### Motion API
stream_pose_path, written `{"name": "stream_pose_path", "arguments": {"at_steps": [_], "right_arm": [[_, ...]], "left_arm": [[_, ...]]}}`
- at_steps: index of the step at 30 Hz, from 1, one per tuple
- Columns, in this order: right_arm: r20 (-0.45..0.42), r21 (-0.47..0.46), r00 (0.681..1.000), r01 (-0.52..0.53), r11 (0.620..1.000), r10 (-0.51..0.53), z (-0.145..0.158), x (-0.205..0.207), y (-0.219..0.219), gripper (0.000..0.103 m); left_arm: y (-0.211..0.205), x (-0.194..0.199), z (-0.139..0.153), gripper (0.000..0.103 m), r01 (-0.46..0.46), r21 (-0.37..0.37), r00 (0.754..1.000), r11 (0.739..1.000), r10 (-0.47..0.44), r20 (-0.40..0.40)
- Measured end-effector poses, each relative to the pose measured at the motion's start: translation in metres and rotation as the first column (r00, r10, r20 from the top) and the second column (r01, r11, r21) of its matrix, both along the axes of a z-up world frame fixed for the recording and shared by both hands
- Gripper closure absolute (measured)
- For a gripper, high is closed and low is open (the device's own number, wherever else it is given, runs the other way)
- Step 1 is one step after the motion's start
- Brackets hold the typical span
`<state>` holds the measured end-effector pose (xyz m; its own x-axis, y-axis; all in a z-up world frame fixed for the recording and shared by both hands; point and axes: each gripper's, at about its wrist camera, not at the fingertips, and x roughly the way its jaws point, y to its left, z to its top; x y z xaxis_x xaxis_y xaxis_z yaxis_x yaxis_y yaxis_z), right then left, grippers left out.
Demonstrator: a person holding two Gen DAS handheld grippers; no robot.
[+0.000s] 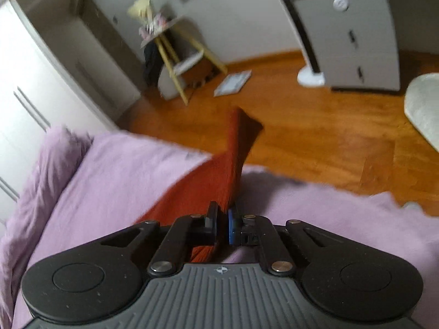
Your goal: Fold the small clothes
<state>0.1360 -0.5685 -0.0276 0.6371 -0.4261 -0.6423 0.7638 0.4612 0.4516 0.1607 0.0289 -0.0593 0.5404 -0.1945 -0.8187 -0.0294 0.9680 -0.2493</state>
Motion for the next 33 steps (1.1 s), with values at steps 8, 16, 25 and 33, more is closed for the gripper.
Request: {"name": "stream_pose_path", "arguments": {"at_steps": [8,16,25,33], "right_arm": [[0.017,-0.103,0.999,-0.035,0.994,0.036,0.032,-0.001,0.022,0.097],[0.123,-0.356,0.698,-0.632,0.688,0.705,0.106,0.060,0.198,0.099],[0.047,-0.070,0.476,-0.875,0.479,0.878,0.026,0.072,0.300,0.089],[0.074,0.102,0.626,-0.779,0.618,0.777,-0.009,0.039,0.257,0.088]], "left_arm": [[0.015,0.010,0.015,0.000,-0.021,-0.103,0.999,0.994,0.025,0.037],[0.019,0.041,0.035,0.000,0.042,-0.238,0.991,0.970,-0.011,0.130],[0.027,0.101,-0.008,0.009,0.034,-0.441,0.999,0.897,-0.037,0.001],[-0.002,0.161,-0.032,0.018,0.025,-0.498,0.998,0.867,-0.051,-0.037]]}}
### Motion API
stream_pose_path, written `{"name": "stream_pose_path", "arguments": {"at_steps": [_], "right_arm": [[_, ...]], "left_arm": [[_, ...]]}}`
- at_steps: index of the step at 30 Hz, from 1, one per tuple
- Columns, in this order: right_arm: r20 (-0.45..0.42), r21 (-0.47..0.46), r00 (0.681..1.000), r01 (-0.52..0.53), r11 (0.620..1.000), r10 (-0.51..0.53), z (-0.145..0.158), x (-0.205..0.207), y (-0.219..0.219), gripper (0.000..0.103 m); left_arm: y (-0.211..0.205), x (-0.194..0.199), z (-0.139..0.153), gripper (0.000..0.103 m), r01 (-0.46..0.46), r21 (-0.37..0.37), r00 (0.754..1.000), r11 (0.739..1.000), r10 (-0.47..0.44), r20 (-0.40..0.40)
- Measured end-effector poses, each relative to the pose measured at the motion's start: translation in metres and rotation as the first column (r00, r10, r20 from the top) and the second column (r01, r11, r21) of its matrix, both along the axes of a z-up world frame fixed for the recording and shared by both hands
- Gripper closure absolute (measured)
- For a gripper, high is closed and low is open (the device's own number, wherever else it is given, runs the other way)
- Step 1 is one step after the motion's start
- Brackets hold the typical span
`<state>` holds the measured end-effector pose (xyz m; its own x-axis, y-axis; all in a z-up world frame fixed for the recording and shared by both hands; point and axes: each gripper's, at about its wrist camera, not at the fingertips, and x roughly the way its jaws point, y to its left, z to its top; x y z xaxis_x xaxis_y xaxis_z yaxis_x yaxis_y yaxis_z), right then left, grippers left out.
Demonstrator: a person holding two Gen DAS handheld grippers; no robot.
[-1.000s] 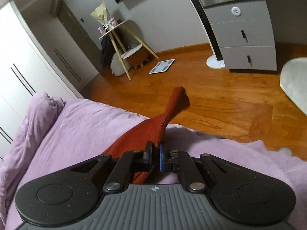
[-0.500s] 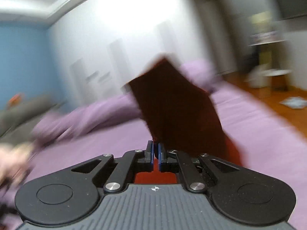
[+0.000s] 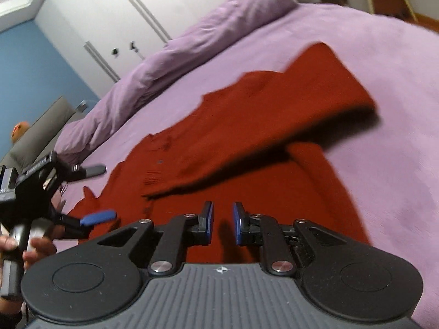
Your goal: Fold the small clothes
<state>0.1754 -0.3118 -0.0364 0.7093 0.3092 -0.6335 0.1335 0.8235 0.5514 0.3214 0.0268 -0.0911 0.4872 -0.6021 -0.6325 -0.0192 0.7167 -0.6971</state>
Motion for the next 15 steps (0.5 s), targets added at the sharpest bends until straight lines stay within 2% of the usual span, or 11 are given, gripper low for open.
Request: {"name": "stream_pose_path", "arguments": {"at_steps": [1,3,5,8,11,12,15], "right_arm": [[-0.007,0.009,1.000,0.014,1.000,-0.014,-0.005,-0.003,-0.004,0.088],[-0.005,0.041,0.999,0.033,0.999,-0.033,-0.015,-0.009,-0.005,0.089],[0.002,0.065,0.999,0.044,0.997,-0.044,-0.018,-0.014,-0.011,0.089],[0.010,0.074,0.999,0.047,0.996,-0.048,-0.021,-0.019,-0.011,0.089],[0.017,0.072,0.999,0.044,0.996,-0.045,-0.022,-0.017,-0.011,0.089],[0.020,0.072,0.999,0.043,0.996,-0.044,-0.023,-0.018,-0.011,0.089],[0.025,0.073,0.999,0.043,0.996,-0.045,-0.023,-0.017,-0.011,0.089]], "left_arm": [[-0.004,0.006,-0.003,0.021,0.016,0.009,1.000,1.000,-0.016,-0.007],[-0.015,0.018,-0.012,0.037,0.043,0.029,0.998,0.999,-0.042,-0.035],[-0.023,0.027,-0.021,0.048,0.058,0.035,0.996,0.998,-0.055,-0.070],[-0.029,0.030,-0.022,0.056,0.058,0.063,0.996,0.996,-0.054,-0.066],[-0.033,0.030,-0.018,0.078,0.074,0.132,0.996,0.988,-0.067,-0.058],[-0.034,0.030,-0.017,0.092,0.079,0.141,0.996,0.987,-0.072,-0.055],[-0.035,0.025,-0.017,0.093,0.083,0.140,0.996,0.987,-0.079,-0.034]]}}
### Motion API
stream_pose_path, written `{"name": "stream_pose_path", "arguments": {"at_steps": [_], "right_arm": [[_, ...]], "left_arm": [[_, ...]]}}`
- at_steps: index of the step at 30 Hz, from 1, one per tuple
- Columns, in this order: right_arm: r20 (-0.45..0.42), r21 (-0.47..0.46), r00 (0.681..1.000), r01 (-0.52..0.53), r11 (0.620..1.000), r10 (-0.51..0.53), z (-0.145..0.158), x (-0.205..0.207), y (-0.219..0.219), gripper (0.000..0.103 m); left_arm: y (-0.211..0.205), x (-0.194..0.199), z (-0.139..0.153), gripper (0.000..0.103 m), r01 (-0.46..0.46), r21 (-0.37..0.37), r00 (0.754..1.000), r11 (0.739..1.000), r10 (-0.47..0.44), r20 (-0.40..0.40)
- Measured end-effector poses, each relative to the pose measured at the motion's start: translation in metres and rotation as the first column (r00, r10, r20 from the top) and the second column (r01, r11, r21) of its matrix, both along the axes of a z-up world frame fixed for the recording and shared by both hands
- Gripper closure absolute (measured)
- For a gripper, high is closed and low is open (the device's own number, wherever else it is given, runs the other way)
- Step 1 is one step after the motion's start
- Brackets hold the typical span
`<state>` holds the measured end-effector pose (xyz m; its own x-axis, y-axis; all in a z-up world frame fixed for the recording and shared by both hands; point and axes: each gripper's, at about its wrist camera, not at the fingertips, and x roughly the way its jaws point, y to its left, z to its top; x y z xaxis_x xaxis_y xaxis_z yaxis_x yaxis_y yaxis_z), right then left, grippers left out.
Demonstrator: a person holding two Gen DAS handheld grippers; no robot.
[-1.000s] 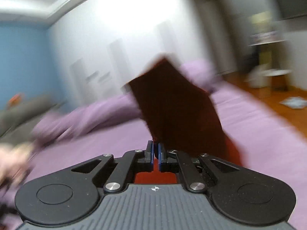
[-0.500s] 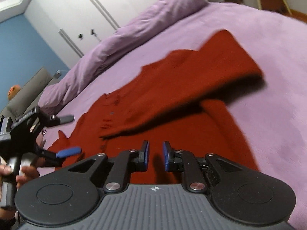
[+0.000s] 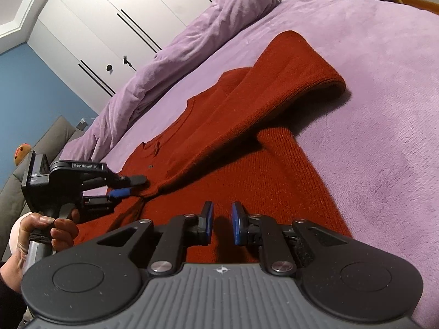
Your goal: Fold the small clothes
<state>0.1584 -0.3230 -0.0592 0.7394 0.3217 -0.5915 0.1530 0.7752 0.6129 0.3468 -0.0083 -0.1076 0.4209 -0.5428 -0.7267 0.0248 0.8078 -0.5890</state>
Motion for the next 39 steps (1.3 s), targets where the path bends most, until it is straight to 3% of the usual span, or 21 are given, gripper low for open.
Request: {"name": "stream_pose_path", "arguments": {"at_steps": [4,8,10,11,13,17,19,20,23,25,28,29,31,33,39], "right_arm": [[0.007,-0.003,1.000,0.000,1.000,0.000,0.000,-0.003,-0.001,0.089],[0.008,-0.017,1.000,-0.002,1.000,0.002,0.001,-0.003,0.002,0.089],[0.006,-0.026,1.000,-0.002,1.000,0.003,0.001,-0.002,0.003,0.089],[0.005,-0.029,1.000,-0.003,1.000,0.003,0.002,-0.002,0.003,0.089],[0.001,-0.033,1.000,-0.005,0.999,0.005,0.003,-0.001,0.004,0.089],[-0.008,-0.053,1.000,-0.006,0.999,0.006,0.007,0.003,0.003,0.090],[-0.007,-0.086,1.000,0.013,0.996,-0.013,0.010,0.004,0.001,0.090],[-0.009,-0.109,1.000,0.027,0.994,-0.029,0.011,0.005,0.000,0.091],[-0.016,-0.203,0.994,0.103,0.974,-0.109,0.017,0.007,-0.004,0.091],[-0.021,-0.264,0.989,0.137,0.955,-0.148,0.023,0.012,-0.003,0.090],[-0.008,-0.167,0.991,0.128,0.978,-0.131,0.029,0.021,-0.008,0.076],[0.011,-0.121,0.991,0.131,0.984,-0.131,0.031,0.026,-0.011,0.067],[0.038,-0.113,0.989,0.144,0.983,-0.140,0.038,0.037,-0.013,0.060],[0.062,-0.154,0.988,0.151,0.976,-0.143,0.043,0.056,-0.013,0.047],[-0.042,-0.286,0.996,0.065,0.956,-0.080,0.028,0.134,-0.004,0.048]], "left_arm": [[0.000,-0.004,-0.001,0.093,0.021,-0.007,0.999,1.000,-0.020,0.033],[-0.006,0.002,-0.014,0.084,0.022,-0.035,0.999,0.999,-0.023,-0.030],[-0.008,0.005,-0.017,0.086,0.011,-0.060,0.999,0.998,-0.014,-0.043],[-0.010,0.008,-0.017,0.094,0.011,-0.057,0.999,0.998,-0.014,-0.052],[-0.010,0.011,-0.015,0.094,0.000,-0.065,0.998,0.998,-0.004,-0.066],[0.010,0.009,0.017,0.095,-0.034,-0.059,0.996,0.998,0.038,0.074],[0.027,0.006,0.038,0.095,-0.062,0.013,0.983,0.998,0.059,0.171],[0.037,0.003,0.049,0.095,-0.089,0.098,0.969,0.991,0.063,0.239],[0.064,-0.003,0.065,0.095,-0.179,0.321,0.936,0.930,0.060,0.347],[0.079,-0.003,0.063,0.095,-0.210,0.374,0.935,0.903,0.075,0.345],[0.100,-0.003,0.050,0.095,-0.217,0.344,0.949,0.914,0.114,0.294],[0.103,-0.004,0.046,0.095,-0.218,0.330,0.951,0.919,0.123,0.284],[0.109,-0.006,0.040,0.095,-0.222,0.310,0.951,0.924,0.135,0.277],[0.114,-0.005,0.036,0.095,-0.225,0.292,0.950,0.930,0.143,0.277],[0.105,-0.002,0.046,0.095,-0.204,0.281,0.932,0.938,0.098,0.350]]}}
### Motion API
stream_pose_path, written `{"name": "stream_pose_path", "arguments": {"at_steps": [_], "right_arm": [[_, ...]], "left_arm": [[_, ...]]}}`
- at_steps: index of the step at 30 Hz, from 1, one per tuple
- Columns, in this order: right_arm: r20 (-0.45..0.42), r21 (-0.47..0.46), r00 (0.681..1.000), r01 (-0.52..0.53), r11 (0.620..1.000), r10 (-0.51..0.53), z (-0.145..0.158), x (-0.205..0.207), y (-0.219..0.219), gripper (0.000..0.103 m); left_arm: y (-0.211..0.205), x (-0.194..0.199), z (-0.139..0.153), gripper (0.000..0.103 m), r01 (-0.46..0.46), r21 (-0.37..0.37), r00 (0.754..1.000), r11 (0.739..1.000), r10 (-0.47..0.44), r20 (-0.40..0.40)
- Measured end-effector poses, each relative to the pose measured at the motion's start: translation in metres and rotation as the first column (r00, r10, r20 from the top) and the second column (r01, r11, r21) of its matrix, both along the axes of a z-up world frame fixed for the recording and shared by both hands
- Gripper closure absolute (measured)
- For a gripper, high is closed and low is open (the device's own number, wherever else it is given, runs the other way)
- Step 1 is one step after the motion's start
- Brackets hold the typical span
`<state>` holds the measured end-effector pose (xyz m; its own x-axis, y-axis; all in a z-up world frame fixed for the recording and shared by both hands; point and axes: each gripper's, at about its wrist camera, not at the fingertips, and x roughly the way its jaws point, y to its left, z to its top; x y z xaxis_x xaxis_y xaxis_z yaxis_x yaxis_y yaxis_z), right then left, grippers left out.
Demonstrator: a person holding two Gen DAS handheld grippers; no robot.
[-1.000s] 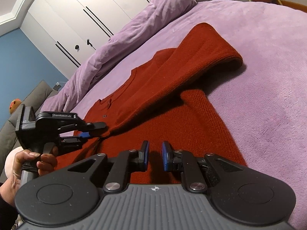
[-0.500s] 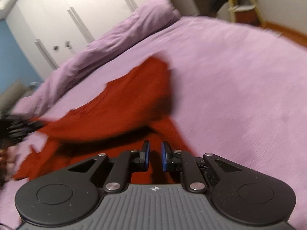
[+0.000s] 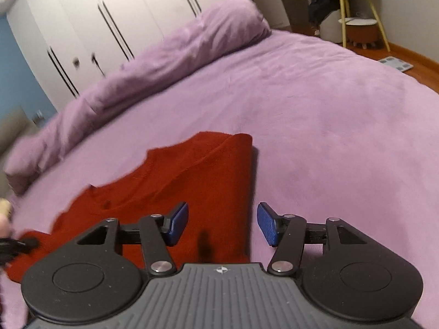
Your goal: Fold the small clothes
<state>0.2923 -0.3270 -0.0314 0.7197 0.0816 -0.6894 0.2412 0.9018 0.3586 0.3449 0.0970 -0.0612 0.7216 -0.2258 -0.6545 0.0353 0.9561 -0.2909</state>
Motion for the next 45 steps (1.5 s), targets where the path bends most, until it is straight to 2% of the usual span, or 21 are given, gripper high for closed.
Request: {"name": "stream_pose_path", "arguments": {"at_steps": [1,3,5,7,9,12,14,17,19,20,21,23,25,26,27,30,33,35,39,42,45], "right_arm": [[-0.021,-0.025,1.000,-0.006,1.000,0.006,-0.004,0.010,0.002,0.051],[-0.064,-0.060,0.998,0.004,0.998,-0.007,-0.012,0.027,0.004,0.078],[-0.035,-0.065,0.999,-0.004,0.998,0.002,-0.012,0.030,0.005,0.096],[0.036,-0.149,0.999,0.017,0.989,-0.012,-0.002,0.024,0.009,0.096],[0.093,-0.230,0.994,0.069,0.971,-0.049,0.001,0.019,0.010,0.096],[0.028,-0.339,0.997,0.075,0.938,-0.070,-0.013,0.021,0.010,0.101],[0.007,-0.314,0.997,0.079,0.946,-0.080,-0.017,0.018,0.004,0.100],[0.115,-0.255,0.990,0.109,0.961,-0.081,0.000,-0.008,0.000,0.096],[0.173,-0.222,0.985,0.053,0.974,-0.014,0.009,-0.020,0.013,0.095],[0.192,-0.194,0.981,0.008,0.981,0.030,0.011,-0.024,0.021,0.090],[0.200,-0.158,0.976,-0.050,0.986,0.082,0.011,-0.026,0.032,0.086],[0.183,-0.081,0.967,-0.165,0.983,0.177,0.004,-0.027,0.052,0.086],[0.122,-0.057,0.970,-0.203,0.978,0.208,-0.011,-0.026,0.068,0.087],[0.070,-0.084,0.978,-0.190,0.978,0.196,-0.021,-0.025,0.071,0.091],[0.050,-0.112,0.983,-0.171,0.979,0.178,-0.027,-0.026,0.070,0.103],[0.069,-0.185,0.996,-0.042,0.982,0.055,-0.031,-0.036,0.043,0.103],[0.070,-0.216,0.996,-0.038,0.976,0.054,-0.033,-0.039,0.029,0.103],[0.058,-0.306,0.996,-0.051,0.951,0.072,-0.032,-0.035,0.036,0.103],[0.008,-0.368,0.996,-0.080,0.926,0.089,-0.022,-0.023,0.052,0.103],[0.064,-0.352,0.985,-0.126,0.927,0.158,0.002,-0.014,0.074,0.102],[0.045,-0.368,0.985,-0.138,0.919,0.166,0.003,0.007,0.086,0.099]], "left_arm": [[0.000,0.000,0.003,0.095,0.004,0.003,1.000,1.000,-0.004,0.017],[-0.002,0.000,0.009,0.095,0.005,0.016,0.998,1.000,-0.006,0.056],[-0.005,-0.001,0.013,0.095,0.012,0.036,0.995,0.999,-0.015,0.096],[-0.009,-0.002,0.011,0.095,0.019,0.066,0.994,0.998,-0.026,0.111],[-0.016,0.002,0.000,0.094,0.016,0.136,0.996,0.991,-0.027,0.082],[-0.024,0.013,-0.027,0.093,0.009,0.237,0.999,0.972,0.000,-0.039],[-0.021,0.007,-0.027,0.088,-0.018,0.230,0.999,0.973,0.027,-0.036],[-0.020,-0.012,-0.012,0.078,-0.059,0.202,0.998,0.978,0.052,0.036],[-0.025,-0.022,-0.003,0.068,-0.049,0.137,0.997,0.989,0.040,0.072],[-0.029,-0.023,-0.002,0.056,-0.029,0.103,0.997,0.994,0.022,0.071],[-0.036,-0.022,-0.004,0.052,0.007,0.071,0.998,0.997,-0.011,0.055],[-0.048,-0.020,-0.012,0.052,0.051,0.070,0.998,0.996,-0.053,0.026],[-0.056,-0.013,-0.026,0.053,0.067,0.120,0.998,0.990,-0.064,-0.024],[-0.057,-0.010,-0.032,0.057,0.064,0.148,0.997,0.987,-0.057,-0.050],[-0.056,-0.008,-0.038,0.062,0.057,0.178,0.997,0.982,-0.047,-0.059],[-0.051,-0.010,-0.041,0.060,0.055,0.244,0.998,0.968,-0.049,-0.033],[-0.051,-0.015,-0.043,0.053,0.066,0.269,0.998,0.961,-0.063,-0.022],[-0.047,-0.018,-0.042,0.053,0.066,0.256,0.998,0.965,-0.064,-0.019],[-0.038,-0.024,-0.035,0.050,0.057,0.194,0.998,0.979,-0.054,-0.022],[-0.036,-0.022,-0.025,0.045,0.053,0.122,0.999,0.991,-0.052,-0.009],[-0.042,-0.012,-0.028,0.046,0.062,0.111,0.998,0.992,-0.059,-0.031]]}}
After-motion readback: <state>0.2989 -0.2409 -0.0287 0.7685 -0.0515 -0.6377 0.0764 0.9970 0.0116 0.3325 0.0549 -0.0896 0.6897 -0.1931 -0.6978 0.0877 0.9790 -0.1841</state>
